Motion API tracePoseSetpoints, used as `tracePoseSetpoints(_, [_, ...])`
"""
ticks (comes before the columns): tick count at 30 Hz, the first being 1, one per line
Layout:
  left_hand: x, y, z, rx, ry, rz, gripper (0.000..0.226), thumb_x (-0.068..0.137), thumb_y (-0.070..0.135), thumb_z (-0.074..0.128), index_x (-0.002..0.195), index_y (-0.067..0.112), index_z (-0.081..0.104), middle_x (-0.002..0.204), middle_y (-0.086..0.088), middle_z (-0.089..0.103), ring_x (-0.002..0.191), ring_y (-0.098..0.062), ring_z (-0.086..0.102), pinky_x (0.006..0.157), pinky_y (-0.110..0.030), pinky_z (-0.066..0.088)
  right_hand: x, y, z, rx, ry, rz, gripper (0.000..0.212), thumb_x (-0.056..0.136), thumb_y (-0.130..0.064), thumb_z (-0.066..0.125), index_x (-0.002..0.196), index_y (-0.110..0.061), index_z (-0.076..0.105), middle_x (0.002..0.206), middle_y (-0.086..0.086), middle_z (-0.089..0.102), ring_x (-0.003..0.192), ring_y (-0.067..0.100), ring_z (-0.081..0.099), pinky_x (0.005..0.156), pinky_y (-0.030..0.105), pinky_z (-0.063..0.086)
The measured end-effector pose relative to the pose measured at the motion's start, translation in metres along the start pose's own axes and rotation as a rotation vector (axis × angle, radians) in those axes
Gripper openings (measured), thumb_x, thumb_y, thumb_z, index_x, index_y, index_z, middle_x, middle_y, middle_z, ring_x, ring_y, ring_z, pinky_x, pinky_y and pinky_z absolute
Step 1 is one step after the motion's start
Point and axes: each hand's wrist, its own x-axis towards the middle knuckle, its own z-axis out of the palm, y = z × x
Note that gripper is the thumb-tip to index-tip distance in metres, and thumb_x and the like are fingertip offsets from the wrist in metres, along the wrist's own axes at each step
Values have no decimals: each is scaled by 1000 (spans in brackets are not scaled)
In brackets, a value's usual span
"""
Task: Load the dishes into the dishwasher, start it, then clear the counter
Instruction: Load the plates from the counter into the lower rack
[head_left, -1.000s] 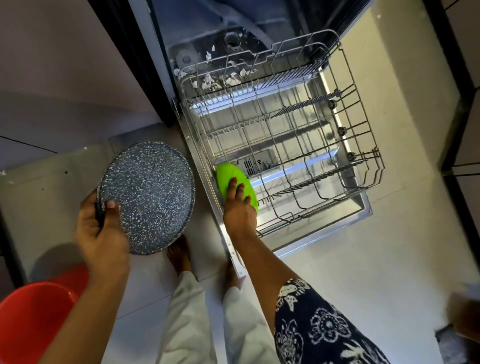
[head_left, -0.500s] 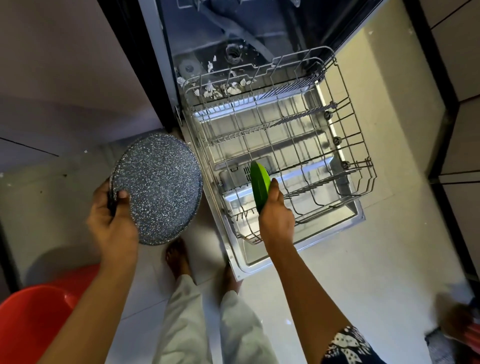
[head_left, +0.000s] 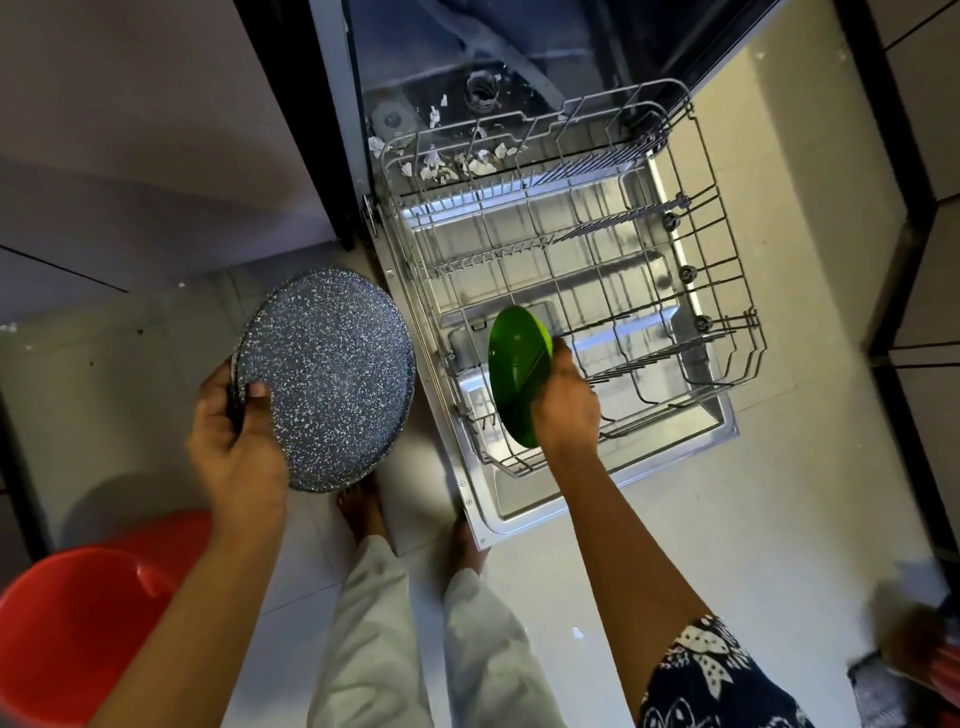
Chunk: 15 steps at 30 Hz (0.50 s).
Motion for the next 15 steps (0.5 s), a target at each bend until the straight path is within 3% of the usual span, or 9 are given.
tracePoseSetpoints(3, [0, 1, 0, -11, -1, 7, 27, 95, 3, 49, 106, 26, 56, 100, 13, 60, 91, 4, 55, 89, -18, 45, 2, 21, -13, 293, 41, 256, 39, 96, -5, 37, 135, -8, 35, 113, 23, 60, 103, 40, 59, 80, 44, 49])
tracePoseSetpoints(5, [1, 2, 0, -15, 2, 9, 25, 95, 2, 49, 109, 22, 55, 100, 11, 60, 91, 5, 55, 88, -18, 45, 6, 35, -12, 850, -35, 624, 37, 96, -2, 32, 133, -4, 39, 120, 25, 54, 105, 44, 55, 74, 49, 52])
tracePoseSetpoints(7, [2, 2, -2, -13, -4, 6, 25, 95, 3, 49, 110, 22, 55, 102, 11, 60, 94, 1, 55, 90, -21, 44, 3, 48, -7, 1315, -169, 917, 36, 99, -4, 28, 132, 4, 41, 106, 29, 59, 81, 43, 60, 51, 42, 56])
tracePoseSetpoints(9, [2, 3, -3, -12, 0, 5, 24, 95, 6, 49, 111, 23, 56, 104, 10, 61, 97, -2, 55, 92, -22, 44, -10, 52, 1, 1497, -256, 1059, 38, 102, -9, 25, 127, 13, 42, 76, 32, 65, 53, 39, 63, 35, 35, 51])
tracePoseSetpoints(11, [2, 5, -3, -26, 23, -4, 24, 95, 5, 50, 114, 18, 55, 103, 10, 60, 96, 1, 55, 91, -20, 44, -19, 48, 6, 1618, -298, 1165, 39, 102, -12, 26, 116, 18, 46, 55, 29, 61, 40, 34, 61, 31, 34, 48])
tracePoseSetpoints(13, [2, 11, -1, -30, 45, -8, 24, 95, 3, 50, 117, 12, 53, 101, 10, 59, 91, 6, 55, 89, -16, 43, -23, 40, 12, 1708, -311, 1242, 40, 102, -13, 28, 95, 19, 51, 53, 28, 61, 38, 34, 61, 31, 35, 49])
tracePoseSetpoints(15, [3, 18, 1, -33, 52, -5, 24, 95, 1, 50, 117, 9, 52, 98, 10, 58, 87, 7, 55, 87, -14, 43, -23, 31, 21, 1776, -307, 1305, 37, 101, -13, 34, 91, 16, 54, 60, 30, 63, 42, 37, 62, 36, 39, 52])
